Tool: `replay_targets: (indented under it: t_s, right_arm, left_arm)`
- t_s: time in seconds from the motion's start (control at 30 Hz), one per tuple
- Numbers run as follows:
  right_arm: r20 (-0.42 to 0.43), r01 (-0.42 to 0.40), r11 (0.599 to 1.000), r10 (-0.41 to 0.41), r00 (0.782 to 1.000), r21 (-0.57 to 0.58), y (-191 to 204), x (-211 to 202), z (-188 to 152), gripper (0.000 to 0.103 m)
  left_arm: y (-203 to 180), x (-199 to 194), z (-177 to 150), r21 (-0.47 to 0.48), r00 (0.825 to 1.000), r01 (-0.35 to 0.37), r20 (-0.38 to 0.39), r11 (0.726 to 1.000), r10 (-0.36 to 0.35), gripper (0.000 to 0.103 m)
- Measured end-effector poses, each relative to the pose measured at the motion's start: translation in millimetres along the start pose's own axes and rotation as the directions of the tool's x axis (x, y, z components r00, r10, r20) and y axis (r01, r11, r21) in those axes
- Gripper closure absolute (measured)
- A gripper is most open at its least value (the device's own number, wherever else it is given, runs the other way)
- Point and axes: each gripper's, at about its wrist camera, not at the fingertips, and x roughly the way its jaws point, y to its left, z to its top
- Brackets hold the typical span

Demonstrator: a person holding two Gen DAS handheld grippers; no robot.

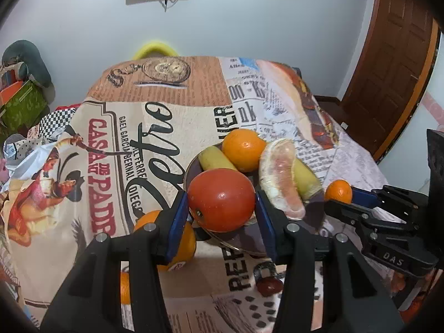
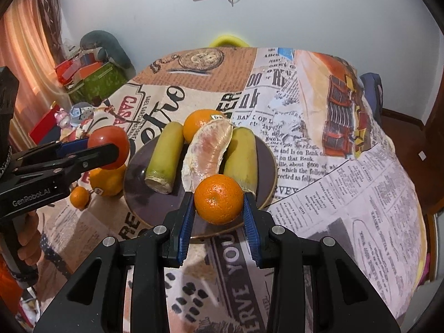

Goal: Organize fruits
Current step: 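Carry the tomato and mandarin toward the grey plate with both tools, then lower the tomato and mandarin onto the plate and open both tools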

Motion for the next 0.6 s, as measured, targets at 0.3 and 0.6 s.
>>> replay_targets:
  t_s: [0.3,0.6]
  right_arm:
    - [-0.034,0.002,1.0,-0.002,0.999,-0.001,0.1,15.2,-4.7,0.071]
    - [-0.054,0.018,1.0,-0.018,0.998,-0.015,1.7,20.3,-3.8,0.071]
  left_arm:
    - [10.5,27.4,-1.3,-0.02,0.999,-0.002,-0.052,1.0,0.001,0.055]
    - [10.8,32.4,-1.4,-0.025,0.997,0.004,-0.077,1.0,-0.006,0.054]
